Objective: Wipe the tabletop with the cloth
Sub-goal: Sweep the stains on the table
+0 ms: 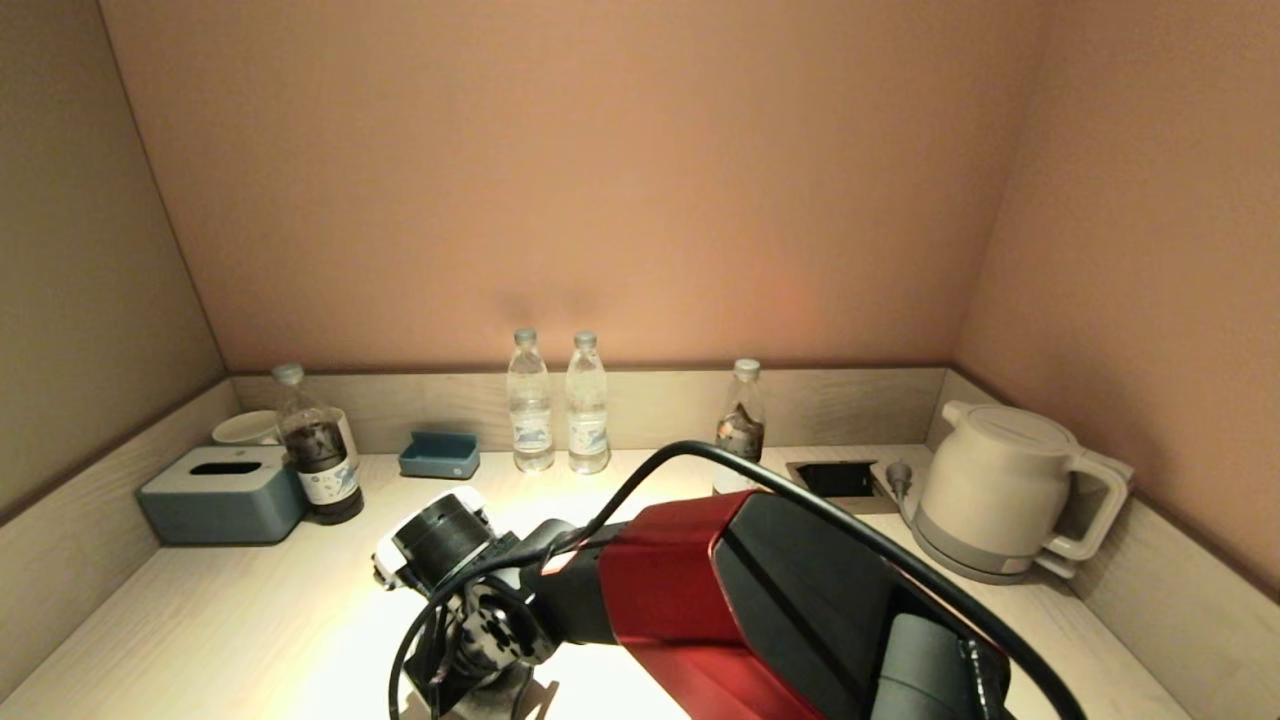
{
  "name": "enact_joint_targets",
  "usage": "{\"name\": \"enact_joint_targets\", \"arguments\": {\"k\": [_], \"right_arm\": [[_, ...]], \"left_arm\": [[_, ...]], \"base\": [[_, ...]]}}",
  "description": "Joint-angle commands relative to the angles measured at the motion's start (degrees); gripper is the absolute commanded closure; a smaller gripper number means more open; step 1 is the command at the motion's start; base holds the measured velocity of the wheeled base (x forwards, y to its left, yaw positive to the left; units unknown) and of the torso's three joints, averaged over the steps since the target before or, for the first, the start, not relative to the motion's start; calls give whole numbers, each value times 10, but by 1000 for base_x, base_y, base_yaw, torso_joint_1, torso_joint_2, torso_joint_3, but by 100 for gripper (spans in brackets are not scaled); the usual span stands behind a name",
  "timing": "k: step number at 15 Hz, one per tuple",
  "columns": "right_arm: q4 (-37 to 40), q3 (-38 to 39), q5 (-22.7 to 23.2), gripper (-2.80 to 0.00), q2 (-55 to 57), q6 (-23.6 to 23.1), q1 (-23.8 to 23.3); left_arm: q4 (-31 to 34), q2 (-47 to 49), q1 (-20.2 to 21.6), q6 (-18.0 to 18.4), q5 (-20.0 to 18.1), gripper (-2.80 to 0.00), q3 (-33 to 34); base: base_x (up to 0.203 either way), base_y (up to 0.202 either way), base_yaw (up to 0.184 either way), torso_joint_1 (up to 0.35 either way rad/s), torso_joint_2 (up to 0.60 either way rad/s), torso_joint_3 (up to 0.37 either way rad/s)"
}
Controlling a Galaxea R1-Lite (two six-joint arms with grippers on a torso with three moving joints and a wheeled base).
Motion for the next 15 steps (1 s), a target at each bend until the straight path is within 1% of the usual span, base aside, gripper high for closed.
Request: {"name": "enact_joint_targets", "arguments": {"k": [1,5,7,10,11,12,13,15], "right_arm": [[2,0,7,0,4,1,2],[12,11,11,0,11,4,5],[17,42,11,0,4,5,-5],[14,62,10,0,-7,6,-40],[15,61,10,0,-10,5,-60],[15,61,9,0,-12,4,-66],[15,60,9,0,-14,3,-82],[16,61,9,0,-22,2,-134]], "left_arm": [[0,0,0,0,0,0,0],[0,0,0,0,0,0,0],[0,0,0,0,0,0,0],[0,0,0,0,0,0,0],[0,0,0,0,0,0,0],[0,0,0,0,0,0,0],[0,0,0,0,0,0,0],[0,0,0,0,0,0,0]], "base": [[0,0,0,0,0,0],[0,0,0,0,0,0],[0,0,0,0,0,0],[0,0,0,0,0,0],[0,0,0,0,0,0],[0,0,0,0,0,0],[0,0,0,0,0,0],[0,0,0,0,0,0]]}}
